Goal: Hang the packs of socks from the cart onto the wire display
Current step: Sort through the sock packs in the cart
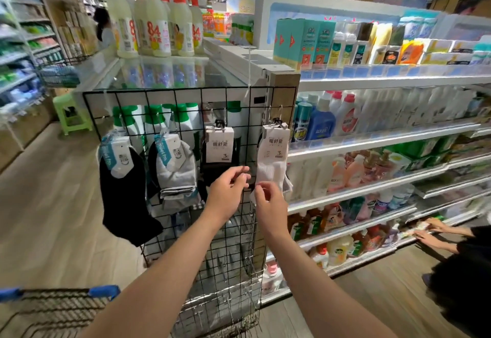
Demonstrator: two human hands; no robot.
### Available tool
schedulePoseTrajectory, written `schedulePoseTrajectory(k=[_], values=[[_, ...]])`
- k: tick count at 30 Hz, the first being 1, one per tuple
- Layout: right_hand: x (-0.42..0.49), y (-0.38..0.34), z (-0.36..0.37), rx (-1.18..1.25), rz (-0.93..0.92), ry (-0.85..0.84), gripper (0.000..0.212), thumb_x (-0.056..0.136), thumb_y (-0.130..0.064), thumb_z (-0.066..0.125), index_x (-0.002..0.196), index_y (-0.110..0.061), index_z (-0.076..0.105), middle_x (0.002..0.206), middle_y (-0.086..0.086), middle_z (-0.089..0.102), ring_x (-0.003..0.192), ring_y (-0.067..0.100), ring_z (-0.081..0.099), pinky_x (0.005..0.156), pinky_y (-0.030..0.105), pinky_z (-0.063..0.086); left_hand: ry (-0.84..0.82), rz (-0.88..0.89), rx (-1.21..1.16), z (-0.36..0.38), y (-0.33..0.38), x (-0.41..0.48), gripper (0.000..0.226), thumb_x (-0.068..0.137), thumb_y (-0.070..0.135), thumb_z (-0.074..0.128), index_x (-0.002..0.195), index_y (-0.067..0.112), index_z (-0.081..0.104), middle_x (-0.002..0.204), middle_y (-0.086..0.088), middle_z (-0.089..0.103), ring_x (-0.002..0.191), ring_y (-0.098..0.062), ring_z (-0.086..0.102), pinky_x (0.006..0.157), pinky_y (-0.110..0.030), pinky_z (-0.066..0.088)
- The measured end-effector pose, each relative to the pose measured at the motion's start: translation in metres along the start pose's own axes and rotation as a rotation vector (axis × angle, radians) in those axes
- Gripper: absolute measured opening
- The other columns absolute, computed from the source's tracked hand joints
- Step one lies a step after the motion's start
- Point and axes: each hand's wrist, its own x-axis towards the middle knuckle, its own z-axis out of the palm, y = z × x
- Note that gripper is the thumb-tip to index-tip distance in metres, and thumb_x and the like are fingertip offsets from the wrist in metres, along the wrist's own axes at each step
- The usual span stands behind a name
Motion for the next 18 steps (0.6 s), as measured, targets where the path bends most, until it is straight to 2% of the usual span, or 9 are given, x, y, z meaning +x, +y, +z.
schedulePoseTrajectory(k=[2,5,9,11,13,14,16,18], values=[[-0.023,0.006,0.015,-0.003,0.032,-0.147,0.016,0.101,-0.025,0.054,0.105,-0.02,0.069,0.096,-0.009,0.068,0.091,0.003,0.062,0.081,0.025,0.05,0.061,-0.018,0.02,-0.017,-0.017,-0.024,0.024,0.103,0.025,0.05,0.123,0.03,0.063,0.112,0.01,0.071,0.095,-0.004,0.069,0.09,-0.026,0.054],[-0.064,0.018,0.041,-0.019,0.074,-0.352,0.018,0.101,-0.025,0.054,0.109,-0.022,0.07,0.1,-0.011,0.069,0.092,0.001,0.062,0.077,0.019,0.048,0.16,-0.128,0.116,-0.046,-0.058,-0.072,0.02,0.102,0.028,0.052,0.113,0.041,0.061,0.105,0.015,0.071,0.093,-0.006,0.069,0.086,-0.029,0.055],[-0.117,0.028,0.079,-0.074,0.134,-0.693,0.022,0.102,-0.026,0.051,0.115,-0.026,0.069,0.099,-0.01,0.07,0.081,0.009,0.063,0.067,0.021,0.051,0.296,-0.337,0.274,-0.09,-0.114,-0.157,0.017,0.101,0.033,0.052,0.114,0.039,0.062,0.099,0.016,0.069,0.079,-0.009,0.063,0.068,-0.022,0.049],[-0.143,0.03,0.103,-0.136,0.102,-0.854,0.024,0.102,-0.024,0.051,0.118,-0.026,0.069,0.107,-0.011,0.07,0.085,0.006,0.062,0.07,0.013,0.048,0.376,-0.475,0.32,-0.115,-0.143,-0.207,0.018,0.102,0.038,0.05,0.117,0.037,0.06,0.102,0.015,0.067,0.08,-0.007,0.062,0.069,-0.024,0.047],[-0.172,0.028,0.131,-0.182,0.053,-0.963,0.025,0.101,-0.019,0.053,0.119,-0.022,0.07,0.111,-0.009,0.068,0.094,0.007,0.062,0.075,0.009,0.043,0.473,-0.596,0.293,-0.138,-0.169,-0.259,0.016,0.101,0.035,0.053,0.115,0.038,0.062,0.104,0.014,0.068,0.083,-0.006,0.064,0.076,-0.03,0.052],[-0.189,0.026,0.146,-0.205,0.028,-1.007,0.025,0.101,-0.017,0.054,0.12,-0.02,0.07,0.112,-0.007,0.068,0.097,0.009,0.061,0.08,0.011,0.042,0.534,-0.641,0.289,-0.149,-0.183,-0.284,0.016,0.101,0.03,0.055,0.112,0.039,0.063,0.103,0.014,0.068,0.083,-0.004,0.065,0.08,-0.031,0.055],[-0.226,0.018,0.177,-0.231,-0.001,-1.124,0.025,0.1,-0.015,0.055,0.118,-0.018,0.071,0.112,-0.003,0.069,0.099,0.014,0.063,0.086,0.021,0.045,0.627,-0.746,0.292,-0.168,-0.197,-0.327,0.018,0.101,0.024,0.054,0.113,0.032,0.065,0.102,0.011,0.067,0.079,-0.001,0.061,0.073,-0.019,0.051],[-0.264,0.017,0.211,-0.244,-0.05,-1.278,0.023,0.098,-0.015,0.057,0.114,-0.016,0.073,0.111,0.006,0.073,0.098,0.022,0.066,0.085,0.03,0.05,0.663,-0.855,0.253,-0.184,-0.212,-0.361,0.019,0.103,0.025,0.05,0.117,0.026,0.062,0.102,0.008,0.064,0.086,-0.007,0.059,0.075,-0.022,0.044]])
